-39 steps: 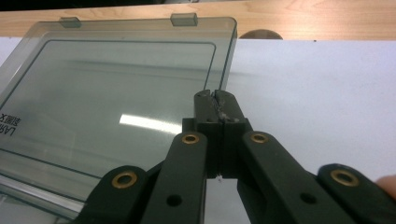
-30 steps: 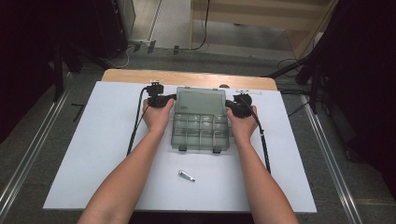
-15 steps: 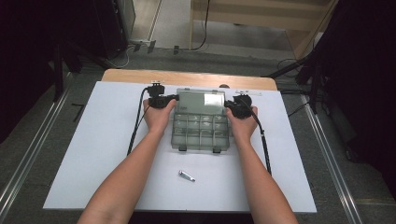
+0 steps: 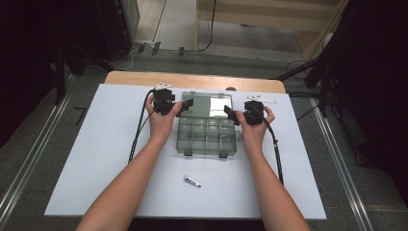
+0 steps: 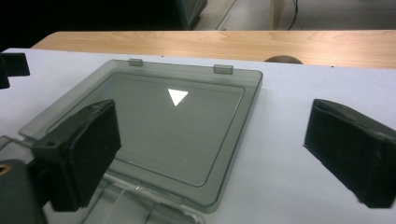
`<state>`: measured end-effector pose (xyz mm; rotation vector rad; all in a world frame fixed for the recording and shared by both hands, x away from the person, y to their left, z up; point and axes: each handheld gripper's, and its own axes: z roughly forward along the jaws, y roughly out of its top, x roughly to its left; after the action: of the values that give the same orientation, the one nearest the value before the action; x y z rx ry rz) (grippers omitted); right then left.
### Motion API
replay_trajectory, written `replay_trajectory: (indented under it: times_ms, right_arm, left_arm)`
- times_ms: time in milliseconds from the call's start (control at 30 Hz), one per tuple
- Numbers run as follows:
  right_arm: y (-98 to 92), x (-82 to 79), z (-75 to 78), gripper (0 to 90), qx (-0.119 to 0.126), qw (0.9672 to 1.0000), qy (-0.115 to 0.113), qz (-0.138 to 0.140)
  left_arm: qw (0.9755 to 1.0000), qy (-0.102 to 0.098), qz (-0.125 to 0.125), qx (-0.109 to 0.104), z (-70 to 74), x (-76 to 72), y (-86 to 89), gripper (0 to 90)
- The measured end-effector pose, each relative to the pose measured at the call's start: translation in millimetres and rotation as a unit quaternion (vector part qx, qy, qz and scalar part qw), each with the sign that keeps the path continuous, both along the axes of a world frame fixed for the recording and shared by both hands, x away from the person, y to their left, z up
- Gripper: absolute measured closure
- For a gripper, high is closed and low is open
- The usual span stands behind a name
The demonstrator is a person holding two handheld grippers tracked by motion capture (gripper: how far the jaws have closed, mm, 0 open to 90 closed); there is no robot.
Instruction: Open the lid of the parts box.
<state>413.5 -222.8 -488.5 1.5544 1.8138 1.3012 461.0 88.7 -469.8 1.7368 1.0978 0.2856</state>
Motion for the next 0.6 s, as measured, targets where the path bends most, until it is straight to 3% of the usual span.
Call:
replay_trajectory:
  times_ms: [67, 267, 467, 600]
  right_arm:
    - [-0.2, -4.6, 1.3, 1.7, 0.003, 1.0000, -0.003, 0.004]
    - [-0.8, -17.4, 3.0, 0.6, 0.013, 0.9997, -0.015, 0.013]
    - [-1.1, -30.6, 4.5, 0.6, 0.007, 0.9994, -0.029, 0.020]
    - [-1.9, -39.6, 4.9, 0.6, 0.002, 0.9990, -0.038, 0.023]
  left_arm:
    - [0.9999, -0.006, -0.014, -0.008, 0.9, -4.8, 2.5, 0.0]
    - [0.9993, -0.033, -0.020, -0.002, 3.3, -19.1, 9.6, 0.0]
    - [0.9976, -0.059, -0.033, 0.011, 5.7, -34.5, 17.9, 0.0]
    - [0.9973, -0.066, -0.034, 0.003, 6.5, -43.5, 24.9, 0.0]
